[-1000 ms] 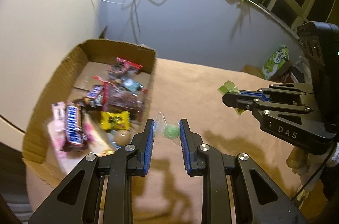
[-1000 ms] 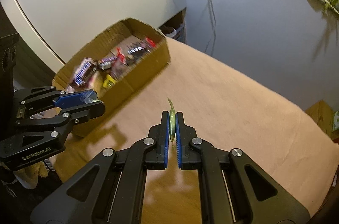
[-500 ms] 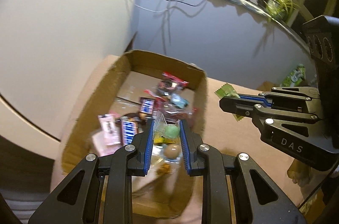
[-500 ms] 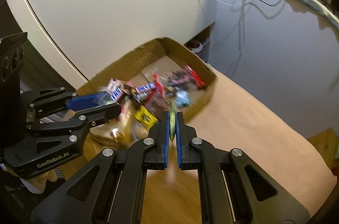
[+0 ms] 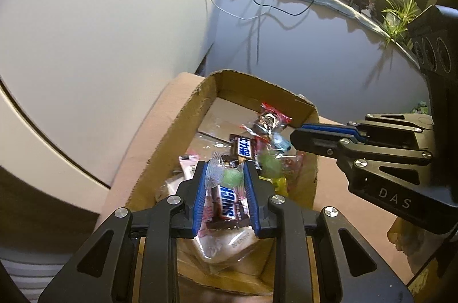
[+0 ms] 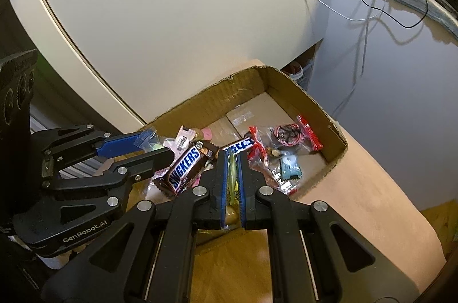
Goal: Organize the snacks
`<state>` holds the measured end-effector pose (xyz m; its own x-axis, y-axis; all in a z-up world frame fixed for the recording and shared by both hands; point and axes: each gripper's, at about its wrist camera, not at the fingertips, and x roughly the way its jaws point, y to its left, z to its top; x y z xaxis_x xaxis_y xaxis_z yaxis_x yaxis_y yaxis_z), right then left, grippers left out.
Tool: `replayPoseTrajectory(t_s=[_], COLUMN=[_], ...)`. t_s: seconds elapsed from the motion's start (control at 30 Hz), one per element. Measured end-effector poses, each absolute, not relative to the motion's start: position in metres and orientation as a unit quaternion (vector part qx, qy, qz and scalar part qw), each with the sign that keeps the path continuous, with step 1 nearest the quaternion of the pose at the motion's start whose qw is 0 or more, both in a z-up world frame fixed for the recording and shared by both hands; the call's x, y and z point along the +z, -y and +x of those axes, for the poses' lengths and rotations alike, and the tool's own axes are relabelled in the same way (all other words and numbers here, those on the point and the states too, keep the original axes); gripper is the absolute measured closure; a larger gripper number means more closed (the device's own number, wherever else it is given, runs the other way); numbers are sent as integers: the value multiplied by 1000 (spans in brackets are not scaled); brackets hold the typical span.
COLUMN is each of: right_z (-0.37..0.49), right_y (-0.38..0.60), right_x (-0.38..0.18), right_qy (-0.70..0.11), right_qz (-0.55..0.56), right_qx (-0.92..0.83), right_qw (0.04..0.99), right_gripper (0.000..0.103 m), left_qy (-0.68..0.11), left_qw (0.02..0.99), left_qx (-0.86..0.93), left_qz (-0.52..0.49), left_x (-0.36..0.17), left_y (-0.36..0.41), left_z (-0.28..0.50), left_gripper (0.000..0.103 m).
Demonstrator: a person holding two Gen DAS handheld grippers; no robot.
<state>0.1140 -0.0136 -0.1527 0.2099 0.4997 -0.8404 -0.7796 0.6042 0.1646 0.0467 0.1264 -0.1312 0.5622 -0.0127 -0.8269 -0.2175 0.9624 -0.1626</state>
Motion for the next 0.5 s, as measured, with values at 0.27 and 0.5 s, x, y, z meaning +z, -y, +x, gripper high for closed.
replayPoseTrajectory(t_s=[0.27, 0.5], right_z=[120, 119], right_y=[9, 11], right_x=[-149, -146], right_qy=[-464, -464], right_qz=[-150, -149], right_qx=[415, 413], right_qw=[768, 770], right_gripper=[68, 54], left_qy=[-464, -466], left_qw=[874, 872], left_qx=[75, 80], left_qz=[-125, -125], left_x=[-131, -129], left_y=[-135, -138], left_z=[48, 47], left_gripper=[63, 57])
